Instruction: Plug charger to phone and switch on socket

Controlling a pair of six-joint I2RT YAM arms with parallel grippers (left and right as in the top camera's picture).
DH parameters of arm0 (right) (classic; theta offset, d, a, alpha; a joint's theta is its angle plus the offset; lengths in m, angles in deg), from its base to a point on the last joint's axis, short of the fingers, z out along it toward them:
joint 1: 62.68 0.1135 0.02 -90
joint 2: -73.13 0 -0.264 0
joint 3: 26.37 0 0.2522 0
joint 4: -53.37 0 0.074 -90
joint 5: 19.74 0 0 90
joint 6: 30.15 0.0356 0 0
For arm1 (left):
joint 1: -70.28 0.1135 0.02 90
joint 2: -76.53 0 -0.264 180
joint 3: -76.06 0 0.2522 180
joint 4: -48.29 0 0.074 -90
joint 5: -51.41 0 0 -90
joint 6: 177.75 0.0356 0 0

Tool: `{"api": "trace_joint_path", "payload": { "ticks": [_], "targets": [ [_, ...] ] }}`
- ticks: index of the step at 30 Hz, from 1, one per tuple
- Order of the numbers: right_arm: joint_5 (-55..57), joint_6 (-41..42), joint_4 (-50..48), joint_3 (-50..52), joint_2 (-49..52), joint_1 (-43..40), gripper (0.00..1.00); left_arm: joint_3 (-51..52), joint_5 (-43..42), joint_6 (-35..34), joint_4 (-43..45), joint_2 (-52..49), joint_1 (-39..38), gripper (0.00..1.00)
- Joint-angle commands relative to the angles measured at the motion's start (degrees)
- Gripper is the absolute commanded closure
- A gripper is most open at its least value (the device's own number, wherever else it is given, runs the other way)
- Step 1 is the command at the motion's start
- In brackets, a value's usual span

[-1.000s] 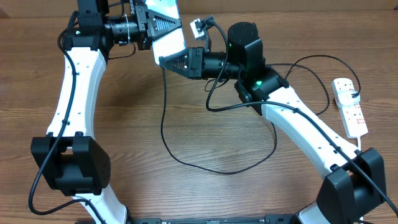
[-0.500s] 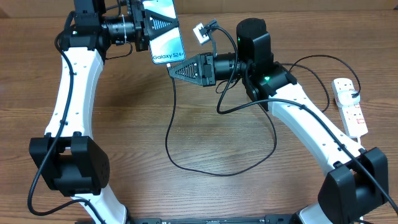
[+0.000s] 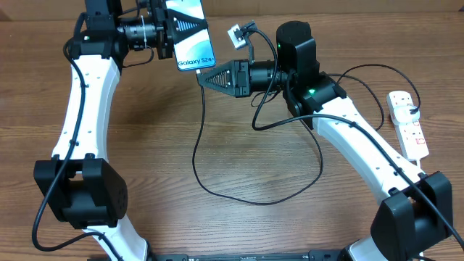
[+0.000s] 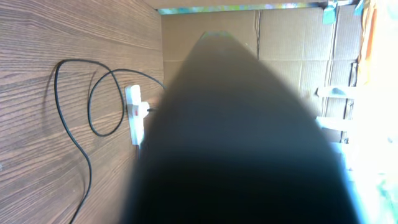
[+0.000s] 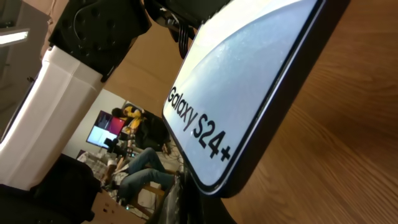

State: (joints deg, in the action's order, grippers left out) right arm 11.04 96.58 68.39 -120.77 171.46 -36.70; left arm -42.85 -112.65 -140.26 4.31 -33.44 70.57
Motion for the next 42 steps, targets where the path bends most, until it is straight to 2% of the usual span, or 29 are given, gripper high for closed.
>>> {"api": "trace_joint_path", "payload": {
  "ticks": [1, 10, 18, 33, 42],
  "targets": [
    [2.86, 2.82, -2.54, -0.33, 0.15, -0.24, 0.96, -0.66, -1.84, -0.13, 0.28, 0.9, 0.04, 0.96],
    [4.17, 4.17, -2.49, -0.33, 0.15, -0.24, 0.96, -0.66, -1.81, 2.36, 0.94, 0.9, 0.04, 0.96],
    [5.31, 7.45, -4.87, -0.33, 0.15, -0.24, 0.96, -0.66, -4.13, 2.82, 7.13, 0.9, 0.0, 0.96],
    [6.56, 9.57, -1.31, -0.33, 0.15, -0.24, 0.96, -0.66, -3.93, 1.49, 7.15, 0.9, 0.0, 0.96],
    [7.58, 12.13, -2.54, -0.33, 0.15, -0.24, 0.96, -0.66, -3.72, 1.53, 7.15, 0.9, 0.0, 0.96]
  ]
}}
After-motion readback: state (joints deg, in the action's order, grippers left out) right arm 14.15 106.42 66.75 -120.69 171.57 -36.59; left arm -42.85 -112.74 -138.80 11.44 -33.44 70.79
